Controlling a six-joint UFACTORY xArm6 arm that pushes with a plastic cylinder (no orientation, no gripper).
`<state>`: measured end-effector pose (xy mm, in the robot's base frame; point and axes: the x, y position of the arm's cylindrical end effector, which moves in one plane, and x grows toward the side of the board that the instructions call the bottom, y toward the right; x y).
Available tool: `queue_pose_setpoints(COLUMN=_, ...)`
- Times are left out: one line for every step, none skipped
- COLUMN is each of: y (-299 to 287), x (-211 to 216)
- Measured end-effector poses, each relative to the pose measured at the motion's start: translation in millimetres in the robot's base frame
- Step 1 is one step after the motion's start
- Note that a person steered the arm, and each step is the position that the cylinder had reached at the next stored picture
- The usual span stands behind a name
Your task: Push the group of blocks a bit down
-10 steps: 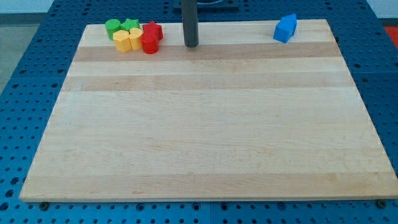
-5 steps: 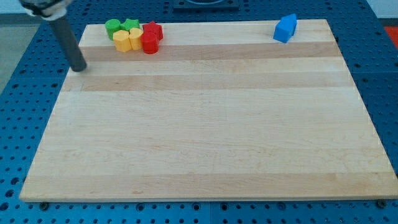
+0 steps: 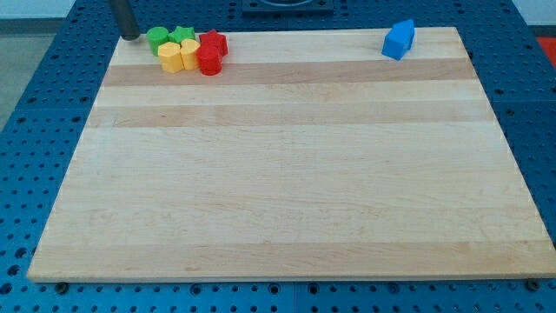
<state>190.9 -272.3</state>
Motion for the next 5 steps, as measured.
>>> queue_pose_setpoints(y=22, x=0)
queue_pose_setpoints(y=34, x=1)
queue_pose_setpoints(y=42, x=0)
queue_pose_setpoints(y=55, x=0)
queue_pose_setpoints(y=66, x=1)
